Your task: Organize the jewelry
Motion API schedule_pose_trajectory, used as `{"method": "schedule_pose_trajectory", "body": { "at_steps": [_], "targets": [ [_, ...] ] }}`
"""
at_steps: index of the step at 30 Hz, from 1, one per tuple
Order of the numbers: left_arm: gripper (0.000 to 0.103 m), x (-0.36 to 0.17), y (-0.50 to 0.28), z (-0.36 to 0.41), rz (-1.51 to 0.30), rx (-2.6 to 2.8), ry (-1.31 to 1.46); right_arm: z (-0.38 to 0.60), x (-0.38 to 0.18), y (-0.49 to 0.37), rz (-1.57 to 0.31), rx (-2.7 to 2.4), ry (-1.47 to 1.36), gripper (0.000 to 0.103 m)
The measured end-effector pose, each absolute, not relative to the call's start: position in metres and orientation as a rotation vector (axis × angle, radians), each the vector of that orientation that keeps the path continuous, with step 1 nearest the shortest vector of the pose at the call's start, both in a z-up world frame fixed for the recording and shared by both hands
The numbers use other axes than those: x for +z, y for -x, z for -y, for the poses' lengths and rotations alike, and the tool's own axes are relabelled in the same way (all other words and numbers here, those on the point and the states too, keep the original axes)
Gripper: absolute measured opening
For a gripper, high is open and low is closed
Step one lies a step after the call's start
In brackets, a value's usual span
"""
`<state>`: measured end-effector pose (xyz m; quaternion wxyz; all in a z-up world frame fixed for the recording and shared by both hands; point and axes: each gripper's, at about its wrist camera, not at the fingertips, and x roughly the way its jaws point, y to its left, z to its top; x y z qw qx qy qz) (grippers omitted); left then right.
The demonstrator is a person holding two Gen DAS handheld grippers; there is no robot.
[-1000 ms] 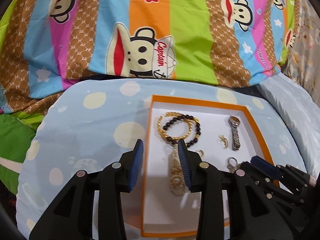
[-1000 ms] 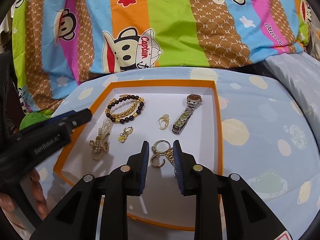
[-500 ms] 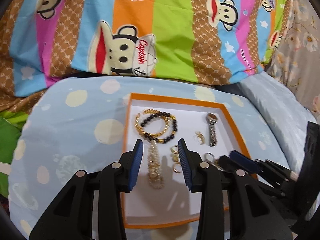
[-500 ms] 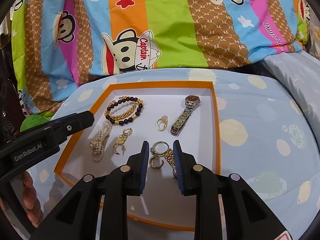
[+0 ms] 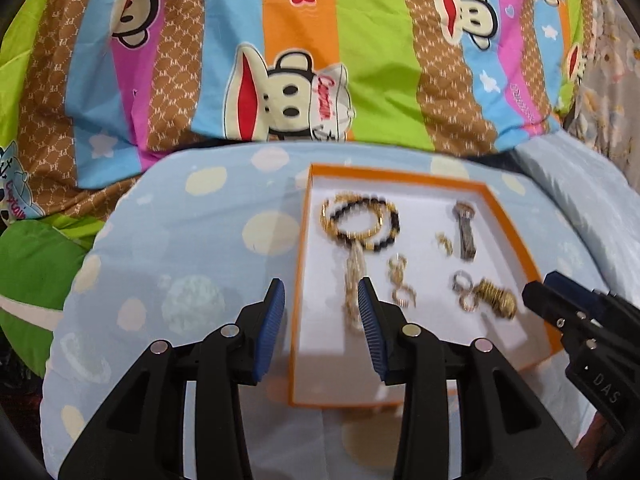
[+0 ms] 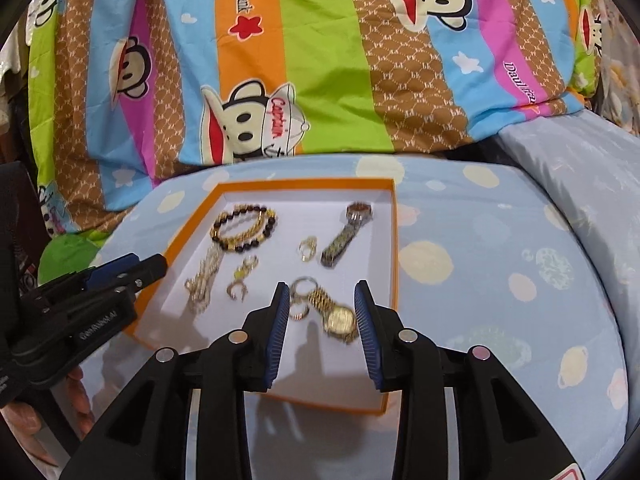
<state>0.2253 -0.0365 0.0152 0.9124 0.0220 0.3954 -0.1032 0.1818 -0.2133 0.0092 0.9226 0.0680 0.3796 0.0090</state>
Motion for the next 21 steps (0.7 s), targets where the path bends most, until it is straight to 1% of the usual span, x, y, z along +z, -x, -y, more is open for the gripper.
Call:
{"method": "schedule_pose_trajectory", "body": {
  "at_steps": [6,17,20,21],
  "targets": [
    [0.037,-0.003,-0.203,0.039,-0.845,-0.195,-0.081,0.208,-0.007,-0.169,-0.825,0.024,-0.121,0.034],
    [0.037,-0.001,-0.178,0.038,-0.830,-0.183,-0.075,0.203,-0.009,-0.148,-0.803,0.005,-0.104,0.034],
    [0.037,0.008,-0.172,0.032,-0.804,-0.180,-0.031,0.201,-0.001,-0.141,-0.769,-0.002,-0.108,0.034],
    [0.040,0.012,-0.169,0.031,-0.793,-0.188,-0.013,0.199,0.002,-0.138,-0.752,-0.002,-0.106,0.036]
  ]
}}
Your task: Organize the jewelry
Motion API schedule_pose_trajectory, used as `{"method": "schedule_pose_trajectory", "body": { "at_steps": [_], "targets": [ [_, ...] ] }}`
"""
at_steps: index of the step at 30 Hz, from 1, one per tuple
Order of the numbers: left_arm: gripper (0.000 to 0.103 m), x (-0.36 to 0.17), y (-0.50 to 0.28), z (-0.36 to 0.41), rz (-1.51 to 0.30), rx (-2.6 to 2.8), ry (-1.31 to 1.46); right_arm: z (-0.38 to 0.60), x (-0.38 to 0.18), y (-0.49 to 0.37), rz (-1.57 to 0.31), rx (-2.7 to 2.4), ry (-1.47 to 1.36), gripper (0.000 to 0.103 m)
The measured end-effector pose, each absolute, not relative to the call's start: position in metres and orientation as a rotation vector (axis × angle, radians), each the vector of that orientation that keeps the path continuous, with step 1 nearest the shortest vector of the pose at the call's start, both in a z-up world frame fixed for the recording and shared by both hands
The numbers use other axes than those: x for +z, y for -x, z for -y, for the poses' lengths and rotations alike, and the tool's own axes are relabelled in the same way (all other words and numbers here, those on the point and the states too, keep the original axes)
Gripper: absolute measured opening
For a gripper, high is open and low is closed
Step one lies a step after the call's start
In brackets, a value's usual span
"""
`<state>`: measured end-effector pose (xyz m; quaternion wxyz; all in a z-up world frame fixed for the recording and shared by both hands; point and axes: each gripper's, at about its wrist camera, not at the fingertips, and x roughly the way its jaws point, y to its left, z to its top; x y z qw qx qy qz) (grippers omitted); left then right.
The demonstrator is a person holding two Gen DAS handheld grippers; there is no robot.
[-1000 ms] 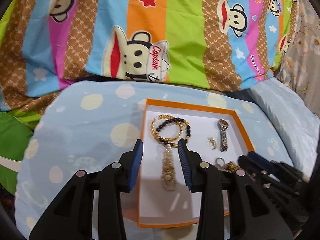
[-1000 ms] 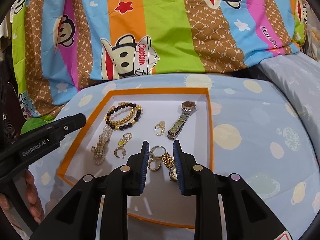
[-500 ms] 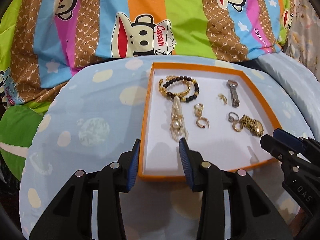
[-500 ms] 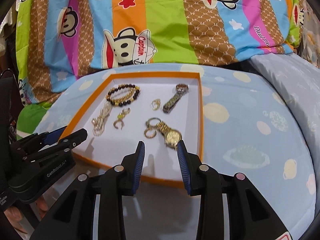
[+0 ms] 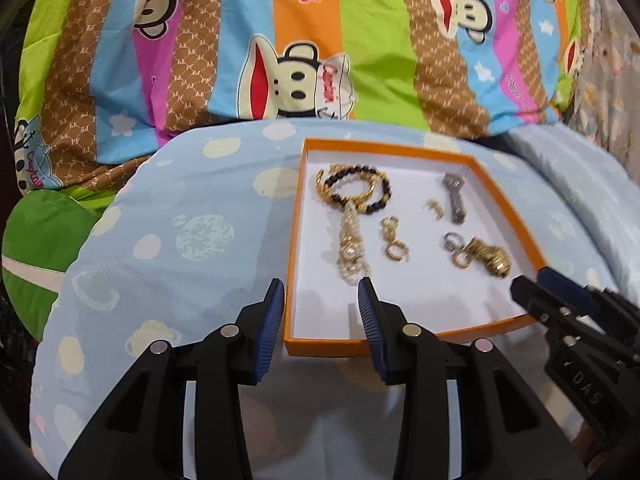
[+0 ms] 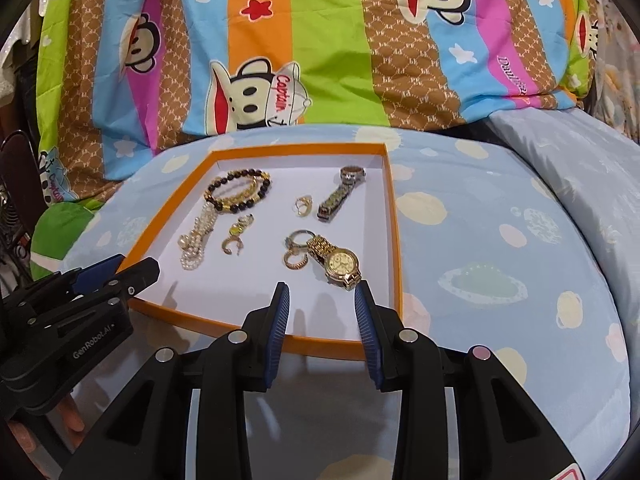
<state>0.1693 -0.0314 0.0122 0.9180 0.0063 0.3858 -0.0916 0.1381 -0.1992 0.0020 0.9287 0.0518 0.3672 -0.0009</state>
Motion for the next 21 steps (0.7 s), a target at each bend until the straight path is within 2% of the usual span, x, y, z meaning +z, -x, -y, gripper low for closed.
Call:
{"method": "schedule_pose_trajectory", "body": {
  "at_steps": [1,2,3,6,13,17,21],
  "targets": [
    [0.044,0.018,-0.165,0.030,-0.776,-0.188,0.000,0.197,0.006,-0.135,-0.734,-0.006,-0.102,0.039],
    [0.053,0.022,-0.162,0.030,-0.756,-0.176,0.001,0.195,0.009,-0.132,-0.714,-0.014,-0.096,0.046],
    [0.055,0.025,-0.158,0.030,-0.734,-0.160,0.000,0.192,0.013,-0.129,-0.690,-0.023,-0.092,0.055],
    [0.055,0.028,-0.151,0.034,-0.693,-0.133,-0.027,0.186,0.018,-0.125,-0.656,-0.029,-0.083,0.064],
    [0.056,0.018,-0.151,0.036,-0.683,-0.112,-0.055,0.182,0.014,-0.123,-0.647,-0.059,-0.035,0.071],
    [0.065,0.015,-0.149,0.036,-0.653,-0.099,-0.066,0.185,0.012,-0.122,-0.644,-0.070,-0.042,0.074],
    [0.067,0.017,-0.148,0.034,-0.642,-0.105,-0.056,0.186,0.011,-0.119,-0.627,-0.079,-0.047,0.078]
  ]
}}
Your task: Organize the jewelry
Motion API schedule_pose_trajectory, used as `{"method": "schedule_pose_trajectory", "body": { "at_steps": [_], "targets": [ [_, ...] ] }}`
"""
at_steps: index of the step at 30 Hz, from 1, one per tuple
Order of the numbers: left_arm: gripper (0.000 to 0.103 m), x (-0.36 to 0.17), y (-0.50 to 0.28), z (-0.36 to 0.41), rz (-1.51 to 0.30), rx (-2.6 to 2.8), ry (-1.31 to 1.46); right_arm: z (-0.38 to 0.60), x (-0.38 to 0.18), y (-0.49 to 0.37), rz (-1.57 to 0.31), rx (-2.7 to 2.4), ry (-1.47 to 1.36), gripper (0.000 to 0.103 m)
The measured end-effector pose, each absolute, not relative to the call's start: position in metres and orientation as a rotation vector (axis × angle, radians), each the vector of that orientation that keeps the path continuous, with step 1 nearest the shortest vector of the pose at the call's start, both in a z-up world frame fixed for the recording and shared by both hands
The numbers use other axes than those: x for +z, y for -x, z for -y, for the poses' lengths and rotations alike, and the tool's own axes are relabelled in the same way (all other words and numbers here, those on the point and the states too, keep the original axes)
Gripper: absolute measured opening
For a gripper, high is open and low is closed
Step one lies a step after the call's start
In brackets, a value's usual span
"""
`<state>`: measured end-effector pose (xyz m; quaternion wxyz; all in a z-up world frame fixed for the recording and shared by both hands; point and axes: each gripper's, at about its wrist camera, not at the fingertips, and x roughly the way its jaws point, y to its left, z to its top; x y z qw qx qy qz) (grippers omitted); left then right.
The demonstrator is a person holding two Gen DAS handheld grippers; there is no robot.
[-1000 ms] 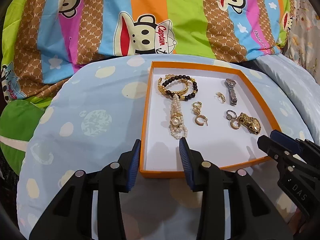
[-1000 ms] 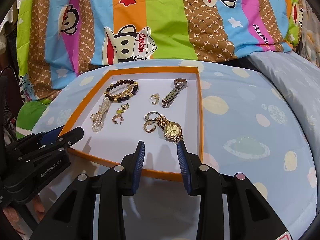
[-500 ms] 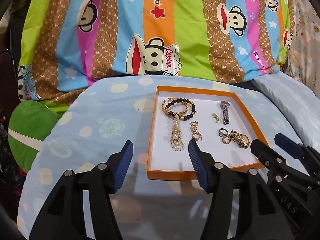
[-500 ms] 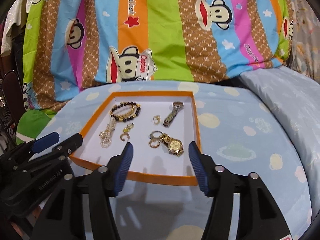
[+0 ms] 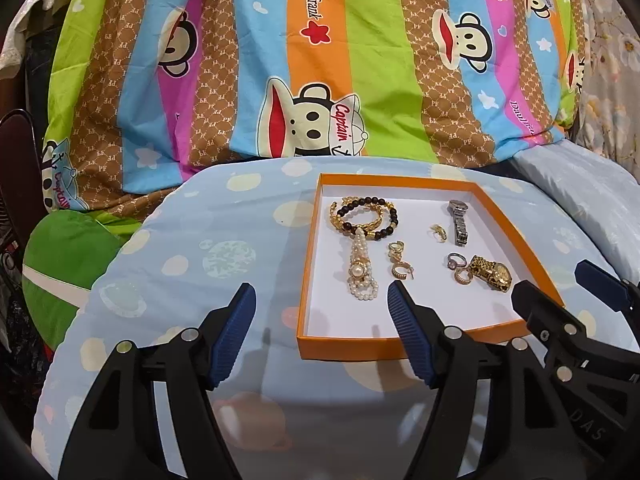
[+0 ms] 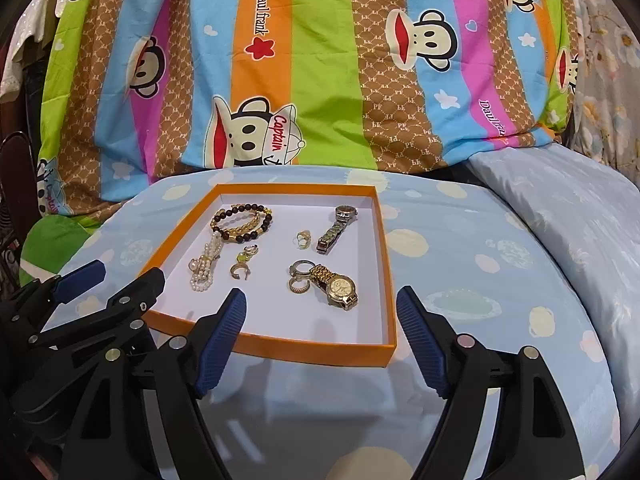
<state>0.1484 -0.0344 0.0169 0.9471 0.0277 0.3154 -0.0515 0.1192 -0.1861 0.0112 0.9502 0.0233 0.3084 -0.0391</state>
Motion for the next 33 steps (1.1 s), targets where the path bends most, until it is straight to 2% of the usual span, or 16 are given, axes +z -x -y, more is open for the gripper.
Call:
{"method": "schedule_pose_trajectory", "body": {
  "at_steps": [8,33],
  "targets": [
    [0.069,0.0132,-0.1520,0.0350,-0.664,-0.088,-0.057,0.1860,0.0084,-0.1202,-0.632,-0.106,-0.040,0.082],
    [0.069,0.0139,-0.1461,0.0392,-0.638,-0.006,-0.108,0.1818,0.0086,-0.1170,-0.618,-0.157,-0.006,0.083]
  ]
}}
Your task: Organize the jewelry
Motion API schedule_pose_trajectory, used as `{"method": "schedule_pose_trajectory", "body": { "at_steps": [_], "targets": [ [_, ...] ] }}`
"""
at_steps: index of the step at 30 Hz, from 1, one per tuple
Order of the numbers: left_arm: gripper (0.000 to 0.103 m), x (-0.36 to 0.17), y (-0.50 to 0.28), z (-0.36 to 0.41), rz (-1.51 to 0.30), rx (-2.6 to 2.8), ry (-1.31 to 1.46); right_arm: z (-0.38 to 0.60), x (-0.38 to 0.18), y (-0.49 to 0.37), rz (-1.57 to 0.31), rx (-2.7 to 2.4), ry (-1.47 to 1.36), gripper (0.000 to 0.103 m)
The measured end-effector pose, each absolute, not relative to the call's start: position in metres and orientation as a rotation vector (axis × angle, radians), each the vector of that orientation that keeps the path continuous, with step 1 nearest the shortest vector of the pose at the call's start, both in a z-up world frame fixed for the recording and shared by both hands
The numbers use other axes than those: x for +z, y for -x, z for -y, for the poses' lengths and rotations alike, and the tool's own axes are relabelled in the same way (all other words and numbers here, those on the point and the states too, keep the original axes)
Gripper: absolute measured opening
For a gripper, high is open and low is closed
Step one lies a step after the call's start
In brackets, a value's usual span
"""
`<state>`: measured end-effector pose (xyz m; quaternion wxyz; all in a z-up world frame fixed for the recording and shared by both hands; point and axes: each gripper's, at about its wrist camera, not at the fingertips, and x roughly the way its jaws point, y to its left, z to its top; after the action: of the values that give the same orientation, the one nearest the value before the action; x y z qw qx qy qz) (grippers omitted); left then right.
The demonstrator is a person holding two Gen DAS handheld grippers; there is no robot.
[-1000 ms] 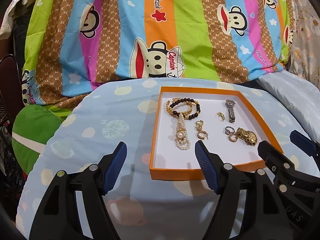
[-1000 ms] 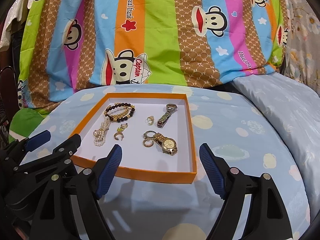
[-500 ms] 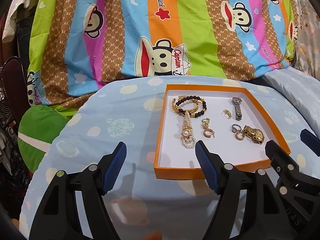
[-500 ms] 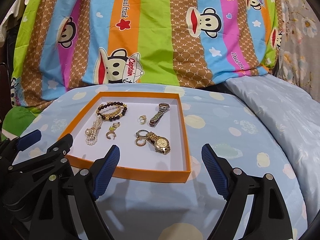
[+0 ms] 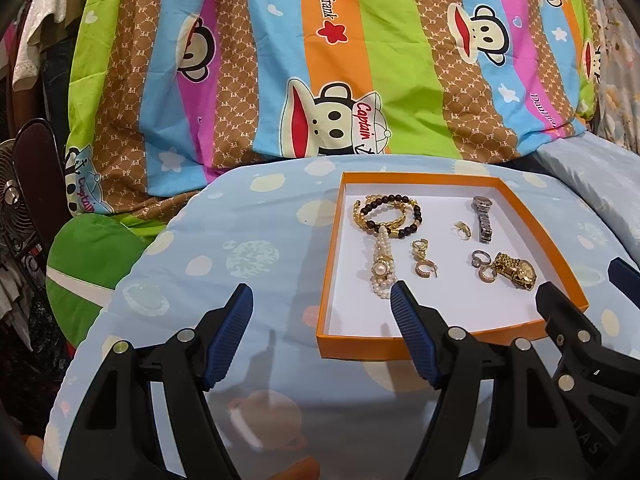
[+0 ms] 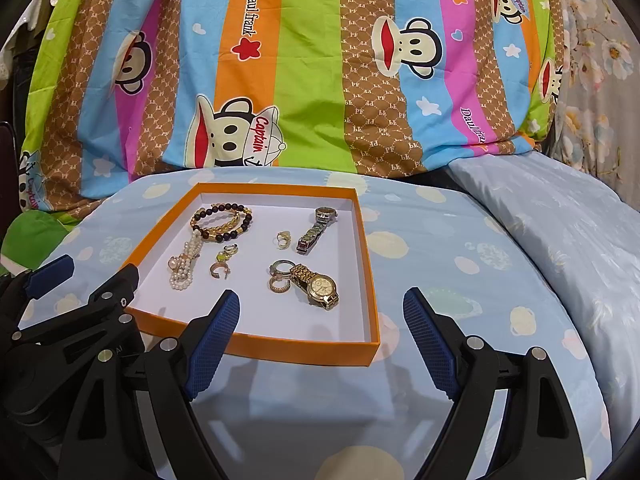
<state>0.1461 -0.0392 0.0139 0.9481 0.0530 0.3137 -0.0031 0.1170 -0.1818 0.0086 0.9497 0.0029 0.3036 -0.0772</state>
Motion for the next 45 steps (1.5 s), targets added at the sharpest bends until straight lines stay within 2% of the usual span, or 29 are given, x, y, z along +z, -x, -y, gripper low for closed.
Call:
{"method": "schedule_pose_trajectory", "body": {
  "at_steps": [45],
  "targets": [
    [0.069,0.0182,-0.1419,0.0387,-0.608,0.005,-0.118,0.1863,0.0096,-0.1178,-0.612,-0.159,-0.006,0.083]
  ]
}}
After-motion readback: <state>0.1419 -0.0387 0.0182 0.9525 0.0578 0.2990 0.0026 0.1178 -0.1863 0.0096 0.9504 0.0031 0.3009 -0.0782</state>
